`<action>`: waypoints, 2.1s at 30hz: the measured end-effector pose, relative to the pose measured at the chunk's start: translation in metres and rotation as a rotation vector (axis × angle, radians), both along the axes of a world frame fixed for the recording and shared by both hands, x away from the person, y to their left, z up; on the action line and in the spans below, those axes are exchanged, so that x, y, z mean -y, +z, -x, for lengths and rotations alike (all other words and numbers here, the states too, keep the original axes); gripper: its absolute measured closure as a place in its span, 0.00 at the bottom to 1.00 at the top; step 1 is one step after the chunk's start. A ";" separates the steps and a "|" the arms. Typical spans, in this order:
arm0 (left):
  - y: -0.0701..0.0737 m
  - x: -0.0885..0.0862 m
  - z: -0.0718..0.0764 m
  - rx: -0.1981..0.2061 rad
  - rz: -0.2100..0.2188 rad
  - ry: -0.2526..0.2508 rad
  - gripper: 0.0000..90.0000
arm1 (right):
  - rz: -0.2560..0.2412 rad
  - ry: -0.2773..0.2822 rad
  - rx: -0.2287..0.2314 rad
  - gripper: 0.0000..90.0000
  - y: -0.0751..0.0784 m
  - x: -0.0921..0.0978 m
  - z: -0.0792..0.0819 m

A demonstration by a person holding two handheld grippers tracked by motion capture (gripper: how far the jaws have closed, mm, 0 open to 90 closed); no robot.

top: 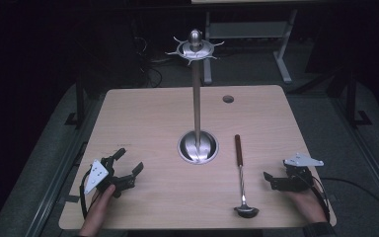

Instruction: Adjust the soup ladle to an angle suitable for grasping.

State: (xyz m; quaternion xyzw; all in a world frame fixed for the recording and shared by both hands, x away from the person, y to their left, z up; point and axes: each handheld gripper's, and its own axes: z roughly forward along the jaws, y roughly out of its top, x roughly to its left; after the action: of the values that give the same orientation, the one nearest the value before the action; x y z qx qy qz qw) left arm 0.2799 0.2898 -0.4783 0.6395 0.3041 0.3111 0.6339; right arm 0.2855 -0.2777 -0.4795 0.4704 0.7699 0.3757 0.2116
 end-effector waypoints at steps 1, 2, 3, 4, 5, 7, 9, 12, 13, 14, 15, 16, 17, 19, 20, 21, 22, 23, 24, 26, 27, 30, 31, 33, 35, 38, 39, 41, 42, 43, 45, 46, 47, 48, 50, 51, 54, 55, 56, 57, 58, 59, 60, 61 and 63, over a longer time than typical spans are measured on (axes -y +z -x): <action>0.000 0.000 0.000 0.000 0.000 0.000 0.14 | -0.004 -0.002 -0.006 0.15 0.001 -0.001 -0.001; 0.000 0.000 0.000 0.000 0.000 0.000 0.14 | -0.004 0.001 -0.009 0.16 0.001 -0.001 -0.002; 0.000 0.000 0.000 0.000 0.000 0.000 0.14 | -0.004 0.001 -0.009 0.16 0.001 -0.001 -0.002; 0.000 0.000 0.000 0.000 0.000 0.000 0.14 | -0.016 0.009 -0.018 0.19 0.002 -0.003 -0.005; 0.000 0.000 0.000 0.000 0.000 0.000 0.14 | -0.021 0.016 -0.016 0.21 0.002 -0.003 -0.007; 0.000 0.000 0.000 0.000 -0.004 0.000 0.14 | -0.026 0.022 -0.011 0.25 0.003 -0.006 -0.010; 0.000 0.000 0.000 0.000 0.001 0.000 0.14 | -0.026 0.031 -0.003 0.27 0.002 -0.008 -0.015; 0.000 -0.001 0.000 -0.001 -0.009 -0.001 0.14 | -0.057 0.036 0.002 0.35 0.000 -0.008 -0.021; 0.000 -0.001 0.000 -0.001 -0.010 -0.001 0.14 | -0.060 0.041 0.019 0.39 0.000 -0.008 -0.023; 0.000 -0.001 0.000 -0.001 -0.009 -0.001 0.14 | -0.078 0.041 0.023 0.42 0.001 -0.008 -0.024; 0.000 -0.001 0.000 -0.001 -0.009 -0.001 0.14 | -0.082 0.043 0.029 0.44 0.001 -0.008 -0.026; 0.000 -0.001 0.000 -0.001 -0.009 -0.001 0.14 | -0.083 0.043 0.031 0.47 0.001 -0.009 -0.028; 0.000 -0.001 0.000 -0.001 -0.009 -0.001 0.14 | -0.083 0.042 0.033 0.51 0.001 -0.009 -0.029; 0.000 -0.001 0.000 -0.001 -0.007 -0.001 0.14 | -0.097 0.048 0.044 0.57 0.001 -0.010 -0.033; 0.000 0.000 0.000 -0.001 -0.003 -0.001 0.14 | -0.105 0.051 0.042 0.59 0.001 -0.011 -0.035; 0.000 0.000 0.000 -0.003 0.007 0.000 0.14 | -0.110 0.049 0.044 0.62 0.001 -0.012 -0.038; 0.000 0.000 0.000 -0.004 0.006 0.001 0.14 | -0.114 0.049 0.047 0.66 0.001 -0.013 -0.041; 0.000 0.000 0.000 -0.004 0.006 0.001 0.14 | -0.112 0.055 0.051 0.69 0.001 -0.014 -0.043; 0.000 0.000 0.000 -0.002 0.003 0.001 0.14 | -0.106 0.063 0.058 0.72 0.001 -0.015 -0.046; 0.000 0.000 0.000 -0.001 0.001 0.000 0.14 | -0.105 0.070 0.070 0.77 0.001 -0.018 -0.049; 0.000 0.000 0.000 -0.001 0.001 0.000 0.14 | -0.099 0.072 0.058 0.79 0.001 -0.020 -0.052; 0.000 0.000 0.000 -0.001 0.001 0.000 0.14 | -0.090 0.087 0.058 0.88 0.001 -0.026 -0.057; 0.000 0.000 0.000 -0.001 0.001 0.000 0.14 | -0.090 0.087 0.058 0.88 0.001 -0.026 -0.057; 0.000 0.000 0.000 -0.001 0.001 0.000 0.14 | -0.078 0.095 0.066 0.96 0.002 -0.032 -0.062; 0.000 0.000 0.000 -0.001 0.002 0.000 0.14 | -0.070 0.100 0.060 0.99 0.001 -0.034 -0.065; 0.000 0.000 0.000 -0.001 0.001 0.000 0.14 | -0.068 0.103 0.029 0.99 0.001 -0.038 -0.073; 0.000 0.000 0.000 -0.001 0.001 -0.001 0.14 | -0.071 0.105 0.019 0.99 0.001 -0.039 -0.076; 0.000 0.000 0.000 -0.001 0.002 0.000 0.14 | -0.069 0.110 0.017 0.99 0.001 -0.041 -0.079; 0.000 0.000 0.000 -0.001 0.001 -0.001 0.14 | -0.064 0.121 -0.008 0.99 0.000 -0.046 -0.085; 0.000 0.000 0.000 -0.001 0.001 0.000 0.14 | -0.056 0.123 -0.018 0.99 0.000 -0.049 -0.087; 0.000 0.000 0.000 -0.001 0.001 -0.001 0.14 | -0.047 0.132 -0.024 0.99 0.000 -0.055 -0.091; 0.000 0.000 0.000 -0.001 0.001 0.000 0.14 | -0.046 0.136 -0.030 0.99 0.000 -0.057 -0.093; 0.000 0.000 0.000 -0.001 0.001 0.000 0.14 | -0.036 0.140 -0.037 0.99 -0.001 -0.059 -0.095; 0.000 0.000 0.000 0.000 0.001 -0.001 0.14 | -0.023 0.142 -0.041 0.99 -0.001 -0.062 -0.097; 0.000 0.000 0.000 -0.001 0.001 -0.001 0.14 | -0.020 0.145 -0.044 0.99 -0.001 -0.066 -0.099; 0.000 0.000 0.000 0.000 0.001 -0.001 0.14 | -0.020 0.148 -0.044 0.99 -0.001 -0.067 -0.100; 0.000 0.000 0.000 -0.001 0.000 -0.001 0.14 | -0.021 0.149 -0.041 0.99 -0.001 -0.069 -0.100; 0.000 0.000 0.000 -0.001 0.000 -0.001 0.14 | -0.023 0.150 -0.041 0.99 -0.001 -0.069 -0.100; 0.000 0.000 0.000 -0.001 0.000 -0.001 0.14 | -0.025 0.151 -0.042 0.99 -0.001 -0.069 -0.100; 0.000 0.000 0.000 -0.001 0.001 -0.001 0.14 | -0.026 0.153 -0.042 0.99 -0.001 -0.069 -0.100; 0.000 0.000 0.000 -0.001 0.000 -0.001 0.14 | -0.025 0.158 -0.038 0.99 -0.001 -0.069 -0.100; 0.000 0.000 0.000 -0.001 0.000 -0.001 0.14 | -0.026 0.161 -0.038 0.99 -0.001 -0.069 -0.100; 0.000 0.000 0.000 -0.001 0.001 -0.001 0.14 | -0.026 0.167 -0.038 0.99 -0.001 -0.069 -0.100; 0.000 0.000 0.000 0.000 0.000 -0.001 0.14 | -0.026 0.167 -0.038 0.99 -0.001 -0.069 -0.100; 0.000 0.000 0.000 -0.001 0.000 -0.001 0.14 | -0.036 0.176 -0.046 0.99 -0.001 -0.072 -0.099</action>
State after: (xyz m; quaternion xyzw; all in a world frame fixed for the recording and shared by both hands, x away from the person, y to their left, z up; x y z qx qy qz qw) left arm 0.2799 0.2898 -0.4782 0.6396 0.3040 0.3106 0.6340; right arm 0.3843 -0.2059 -0.4803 0.4130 0.8061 0.3957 0.1517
